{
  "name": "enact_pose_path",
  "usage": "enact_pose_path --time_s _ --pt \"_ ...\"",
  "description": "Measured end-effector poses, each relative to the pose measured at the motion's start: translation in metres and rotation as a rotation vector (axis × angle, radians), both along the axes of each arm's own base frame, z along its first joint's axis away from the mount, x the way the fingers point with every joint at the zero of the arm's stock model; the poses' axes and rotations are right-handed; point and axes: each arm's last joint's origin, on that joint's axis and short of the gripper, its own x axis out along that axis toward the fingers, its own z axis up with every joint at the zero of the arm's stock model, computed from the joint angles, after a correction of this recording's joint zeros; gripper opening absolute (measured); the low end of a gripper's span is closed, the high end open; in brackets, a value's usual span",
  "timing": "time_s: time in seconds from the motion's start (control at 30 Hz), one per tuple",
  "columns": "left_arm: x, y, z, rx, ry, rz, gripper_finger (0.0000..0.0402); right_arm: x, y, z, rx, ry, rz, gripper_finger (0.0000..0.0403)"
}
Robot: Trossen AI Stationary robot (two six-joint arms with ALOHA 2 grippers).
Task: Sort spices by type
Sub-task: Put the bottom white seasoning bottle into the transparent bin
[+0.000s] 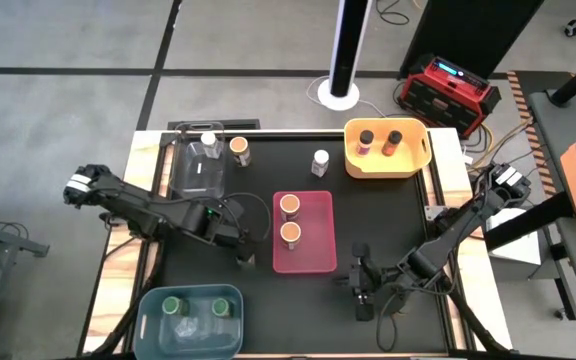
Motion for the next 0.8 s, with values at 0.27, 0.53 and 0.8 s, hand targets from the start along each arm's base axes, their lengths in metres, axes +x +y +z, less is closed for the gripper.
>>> enact_pose_path --time_s 0.27,0.53,0.8 --pt "0.010 -0.003 -0.018 0.017 0.074 -0.021 0.0285 0.000 0.000 0.000 -0.002 0.002 0.000 0.0018" --pt "0.020 -0.006 -0.021 0.041 0.095 -0.061 0.0285 0.000 0.000 0.000 0.000 0.002 -0.001 0.0018" --pt "0.019 -0.005 -0.024 0.063 0.102 -0.054 0.0285 0.000 0.000 0.000 -0.001 0.003 -0.001 0.0018"
